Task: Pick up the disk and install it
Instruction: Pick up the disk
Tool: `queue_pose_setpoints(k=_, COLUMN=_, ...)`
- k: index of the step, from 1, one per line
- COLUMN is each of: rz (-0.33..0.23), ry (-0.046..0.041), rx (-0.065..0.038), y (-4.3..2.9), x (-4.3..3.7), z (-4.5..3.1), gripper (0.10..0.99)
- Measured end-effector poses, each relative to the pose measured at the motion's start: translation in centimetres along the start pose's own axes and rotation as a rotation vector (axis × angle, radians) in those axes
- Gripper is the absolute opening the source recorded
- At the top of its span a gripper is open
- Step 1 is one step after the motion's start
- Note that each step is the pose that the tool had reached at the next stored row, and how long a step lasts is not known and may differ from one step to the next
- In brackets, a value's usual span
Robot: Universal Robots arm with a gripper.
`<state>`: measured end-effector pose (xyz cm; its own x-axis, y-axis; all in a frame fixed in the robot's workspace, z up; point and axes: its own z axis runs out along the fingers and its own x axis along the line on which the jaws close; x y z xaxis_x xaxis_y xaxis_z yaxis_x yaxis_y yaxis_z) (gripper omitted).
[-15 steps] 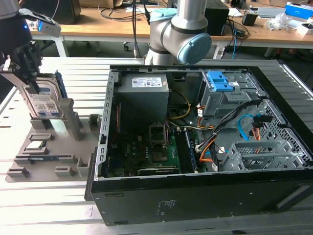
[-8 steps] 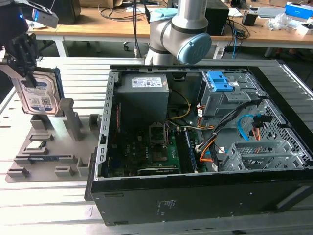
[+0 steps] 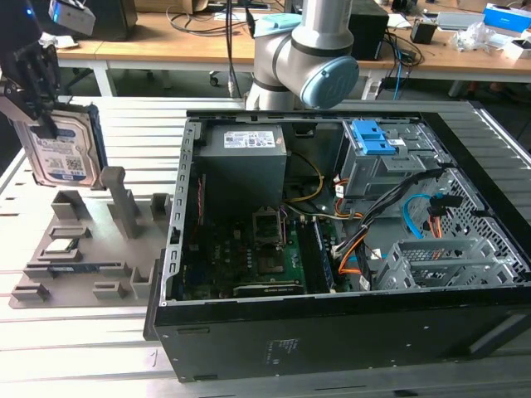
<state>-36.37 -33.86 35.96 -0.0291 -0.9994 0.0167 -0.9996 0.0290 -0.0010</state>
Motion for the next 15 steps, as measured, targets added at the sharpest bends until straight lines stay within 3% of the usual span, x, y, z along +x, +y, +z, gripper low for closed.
queue_pose_setpoints(k=6, rz=0.0, ry=0.0, rx=0.0, y=0.0, x=0.0, z=-1.24, gripper=0.365)
queue_pose_setpoints(k=12, rz=0.0, ry=-0.0001, rx=0.0, y=-0.02, x=-0.03, z=-3.43, gripper=0.365)
queue_pose_setpoints(k=15, rz=0.0, ry=0.0, rx=0.0, y=-0.02, x=-0.03, z=-3.99, gripper=0.365)
